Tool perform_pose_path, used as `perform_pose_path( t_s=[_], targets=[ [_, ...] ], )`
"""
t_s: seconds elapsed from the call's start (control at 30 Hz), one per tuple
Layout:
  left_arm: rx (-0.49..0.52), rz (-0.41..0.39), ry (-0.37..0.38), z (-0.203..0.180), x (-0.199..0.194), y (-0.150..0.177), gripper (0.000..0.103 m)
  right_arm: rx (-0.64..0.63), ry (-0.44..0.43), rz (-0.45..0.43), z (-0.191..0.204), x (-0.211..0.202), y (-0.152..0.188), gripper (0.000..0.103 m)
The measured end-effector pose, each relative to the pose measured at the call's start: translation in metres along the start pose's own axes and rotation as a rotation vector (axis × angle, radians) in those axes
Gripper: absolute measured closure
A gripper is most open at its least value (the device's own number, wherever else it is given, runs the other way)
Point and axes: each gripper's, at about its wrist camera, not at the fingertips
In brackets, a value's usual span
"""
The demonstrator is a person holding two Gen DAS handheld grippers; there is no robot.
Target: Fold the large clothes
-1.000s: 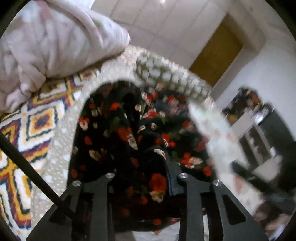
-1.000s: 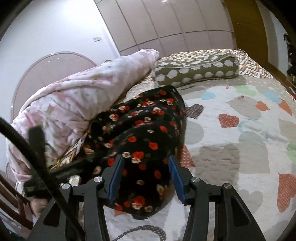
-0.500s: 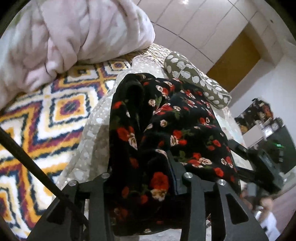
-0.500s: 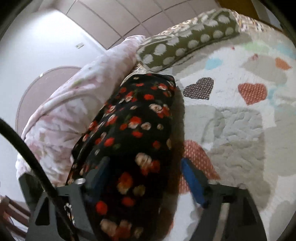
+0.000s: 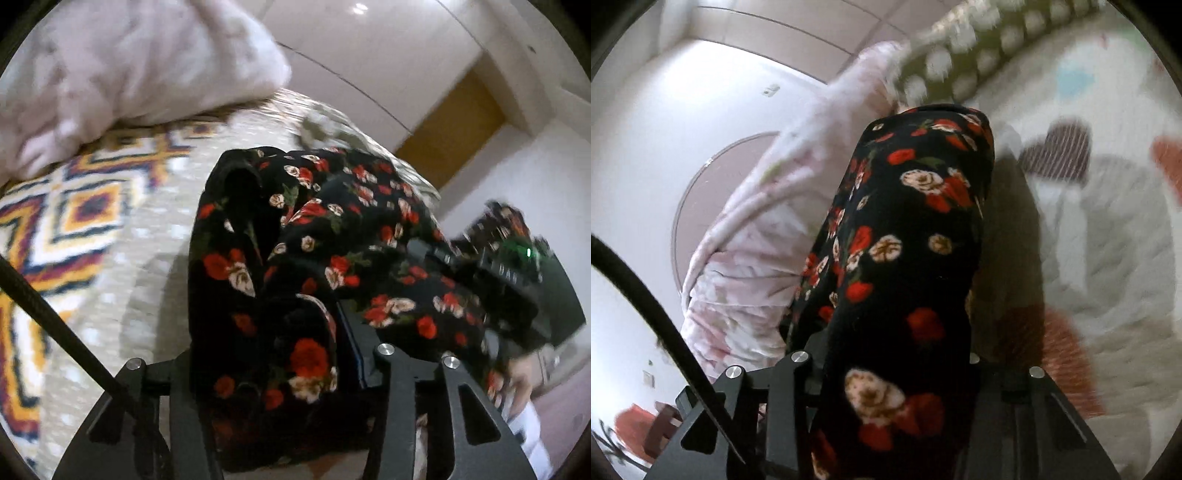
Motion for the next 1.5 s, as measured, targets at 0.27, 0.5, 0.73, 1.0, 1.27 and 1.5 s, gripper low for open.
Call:
perform_pose_path(
  t_s=[0.27,0.5,0.73,1.0,1.27,1.5],
  targets=[
    [0.010,-0.009,-0.056,0.003,-0.005,0.003,0.045,0.065,0.173,-0.131,-0.084,-0.085,-0.038,0.055],
    [0.061,0.009,-0.187,0.016,-0.001,0.008,0.045,-0.086,0.392,-0.148,-0.061,-0.109,-0.042,0.032],
    [0.068,-0.004,-0.239,0.025,-0.007,0.008,0.044,-0.407,0.485,-0.204,0.039,-0.145,-0.039,0.080],
    [0.053,0.013,-0.280,0.038,-0.013,0.011,0.044,-0.450,0.355,0.068,0.054,-0.058,0.031,0.084],
    [0.089,-0.022,-0.289,0.030,-0.022,0.006,0.042,-0.596,0.480,0.081,0.037,-0.079,0.060,0.089],
    [0.101,-0.055,-0.326,0.033,-0.028,0.002,0.038,-0.588,0.398,0.017,0.088,-0.043,0.049,0.088]
  ],
)
Point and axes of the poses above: each gripper's, at about its wrist camera, not at the fingertips, and x roughly the way its jaws point, z to its left, y to its underside, and after that the axes turned 14 degrees about -z, right-handed
